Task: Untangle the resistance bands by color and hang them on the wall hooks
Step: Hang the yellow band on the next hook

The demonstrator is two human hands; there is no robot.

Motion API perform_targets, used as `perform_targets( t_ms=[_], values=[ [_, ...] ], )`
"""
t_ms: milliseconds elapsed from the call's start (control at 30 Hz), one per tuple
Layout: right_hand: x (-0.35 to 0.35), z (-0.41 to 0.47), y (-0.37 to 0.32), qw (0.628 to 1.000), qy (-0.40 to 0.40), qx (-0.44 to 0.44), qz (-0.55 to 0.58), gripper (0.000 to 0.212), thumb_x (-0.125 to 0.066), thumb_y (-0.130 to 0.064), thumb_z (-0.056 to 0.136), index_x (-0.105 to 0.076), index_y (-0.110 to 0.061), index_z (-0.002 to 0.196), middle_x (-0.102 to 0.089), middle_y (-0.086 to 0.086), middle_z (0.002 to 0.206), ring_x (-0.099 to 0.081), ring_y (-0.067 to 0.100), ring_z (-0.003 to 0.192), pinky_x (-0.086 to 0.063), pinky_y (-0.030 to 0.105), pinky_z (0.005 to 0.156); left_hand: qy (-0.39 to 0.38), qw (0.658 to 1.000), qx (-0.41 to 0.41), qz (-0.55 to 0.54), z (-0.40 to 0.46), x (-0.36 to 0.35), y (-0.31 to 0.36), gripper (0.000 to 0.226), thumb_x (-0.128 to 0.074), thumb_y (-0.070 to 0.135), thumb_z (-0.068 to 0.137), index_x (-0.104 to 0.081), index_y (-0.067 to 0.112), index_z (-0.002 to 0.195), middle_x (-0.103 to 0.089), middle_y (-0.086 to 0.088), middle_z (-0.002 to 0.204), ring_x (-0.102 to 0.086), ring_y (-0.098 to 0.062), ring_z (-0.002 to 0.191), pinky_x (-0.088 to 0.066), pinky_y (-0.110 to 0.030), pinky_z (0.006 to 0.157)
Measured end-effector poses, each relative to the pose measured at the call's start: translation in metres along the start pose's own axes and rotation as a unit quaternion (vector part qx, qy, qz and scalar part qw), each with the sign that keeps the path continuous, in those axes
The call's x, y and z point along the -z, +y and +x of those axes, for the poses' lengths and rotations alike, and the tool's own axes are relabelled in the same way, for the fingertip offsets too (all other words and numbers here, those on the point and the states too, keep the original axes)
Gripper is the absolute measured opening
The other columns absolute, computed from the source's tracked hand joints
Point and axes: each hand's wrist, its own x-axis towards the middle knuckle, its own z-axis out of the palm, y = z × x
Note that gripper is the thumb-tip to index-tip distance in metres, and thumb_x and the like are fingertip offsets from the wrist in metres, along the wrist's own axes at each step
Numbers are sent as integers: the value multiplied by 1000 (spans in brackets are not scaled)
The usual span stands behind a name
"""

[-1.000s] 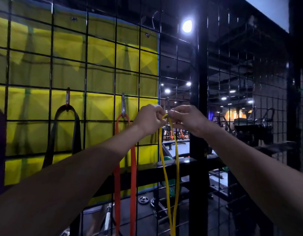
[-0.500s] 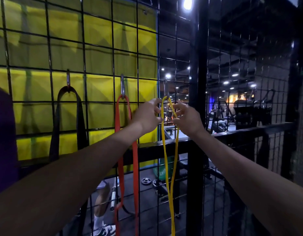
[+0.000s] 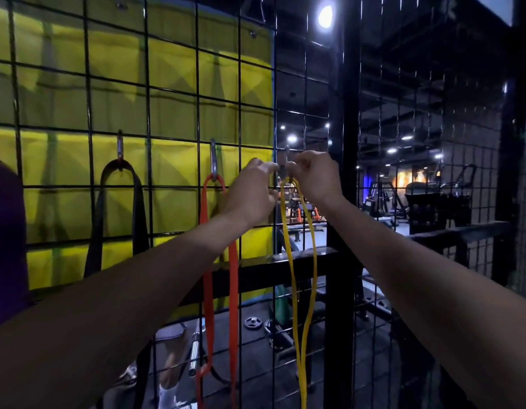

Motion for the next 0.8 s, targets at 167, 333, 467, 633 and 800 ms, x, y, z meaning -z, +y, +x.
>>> perform_targets(
  t_ms=[167,333,467,633,800],
  values=[
    [-9,13,-10,999,0,-49,9,17,-63,-16,88,-72,-2,92,-68,12,82,-51,10,61,-34,20,57,-2,998,-30,58,9,6,-4,55,-66,12,84,-46,19,135,-42,2,137,-39,-17,128,-38,-29,100],
    [-7,17,-7,996,26,-82,22,17,-62,-15,88,-71,-1,89,-71,14,91,-55,14,71,-36,20,64,-10,997,-39,66,13,6,-5,56,-64,12,86,-43,18,137,-40,2,141,-36,-18,131,-36,-30,105],
    [-6,19,-3,996,26,-86,27,16,-62,-15,88,-70,-1,91,-70,13,93,-58,14,72,-43,23,64,-10,997,-44,61,16,5,-5,55,-63,12,86,-43,19,137,-41,3,141,-38,-17,129,-36,-28,102],
    [-6,16,0,996,16,-78,31,18,-66,-19,86,-68,-3,95,-69,11,92,-59,14,72,-43,23,63,-20,997,-43,60,15,4,-5,56,-64,13,85,-44,20,137,-41,2,141,-39,-17,129,-36,-28,103],
    [1,-8,7,997,1,-71,6,25,-67,-23,85,-63,-7,104,-61,1,88,-57,13,79,-45,26,71,-44,996,-30,64,-1,4,-3,53,-63,15,87,-44,20,136,-39,2,141,-39,-20,129,-41,-33,98]
  ],
)
